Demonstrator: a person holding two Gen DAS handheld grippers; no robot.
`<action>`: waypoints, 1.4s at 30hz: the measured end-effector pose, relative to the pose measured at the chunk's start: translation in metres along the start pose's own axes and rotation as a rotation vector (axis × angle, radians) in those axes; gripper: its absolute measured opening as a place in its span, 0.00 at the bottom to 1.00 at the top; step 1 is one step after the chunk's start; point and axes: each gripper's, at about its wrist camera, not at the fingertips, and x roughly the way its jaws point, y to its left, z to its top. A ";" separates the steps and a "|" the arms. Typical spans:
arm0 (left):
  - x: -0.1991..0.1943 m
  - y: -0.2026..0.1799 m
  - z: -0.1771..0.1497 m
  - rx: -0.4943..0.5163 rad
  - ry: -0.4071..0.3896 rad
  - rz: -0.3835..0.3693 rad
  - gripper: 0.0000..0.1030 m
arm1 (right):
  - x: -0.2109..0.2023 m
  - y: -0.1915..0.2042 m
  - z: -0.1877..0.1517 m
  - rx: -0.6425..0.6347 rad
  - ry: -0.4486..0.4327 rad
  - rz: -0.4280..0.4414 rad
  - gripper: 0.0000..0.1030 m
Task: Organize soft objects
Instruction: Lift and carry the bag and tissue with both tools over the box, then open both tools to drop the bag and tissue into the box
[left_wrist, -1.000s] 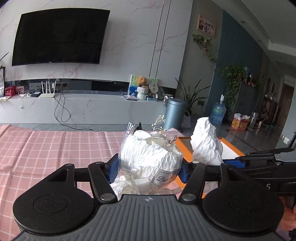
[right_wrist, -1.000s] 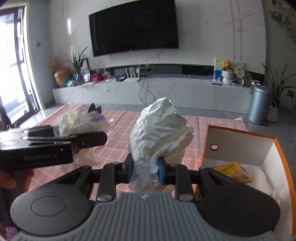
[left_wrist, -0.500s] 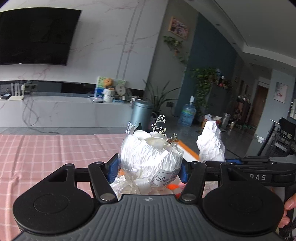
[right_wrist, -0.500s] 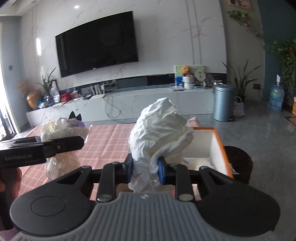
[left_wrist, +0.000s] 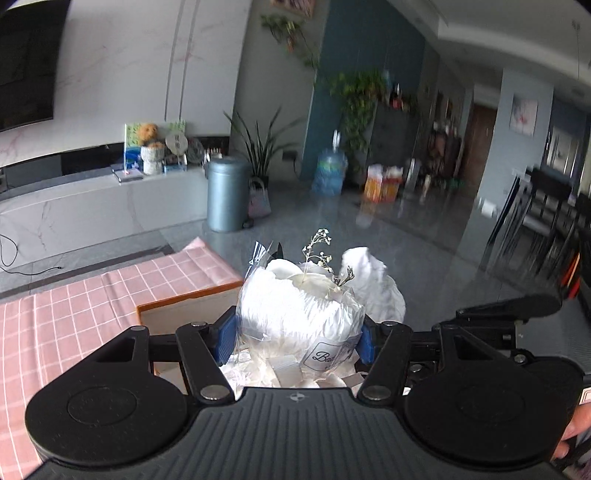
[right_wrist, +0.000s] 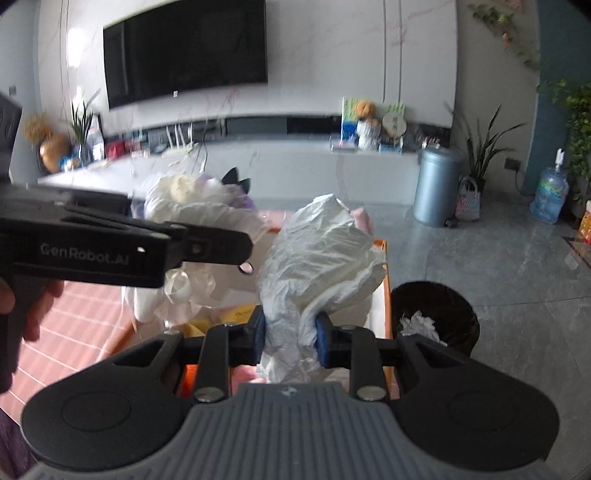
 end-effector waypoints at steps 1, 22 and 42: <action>0.009 0.001 0.000 0.004 0.024 0.013 0.68 | 0.009 -0.003 0.002 -0.008 0.021 0.009 0.25; 0.077 0.013 -0.009 0.113 0.279 0.133 0.82 | 0.096 -0.021 0.018 -0.080 0.212 0.031 0.45; 0.013 0.012 0.015 0.102 0.149 0.173 0.87 | 0.038 -0.002 0.029 -0.122 0.095 -0.030 0.81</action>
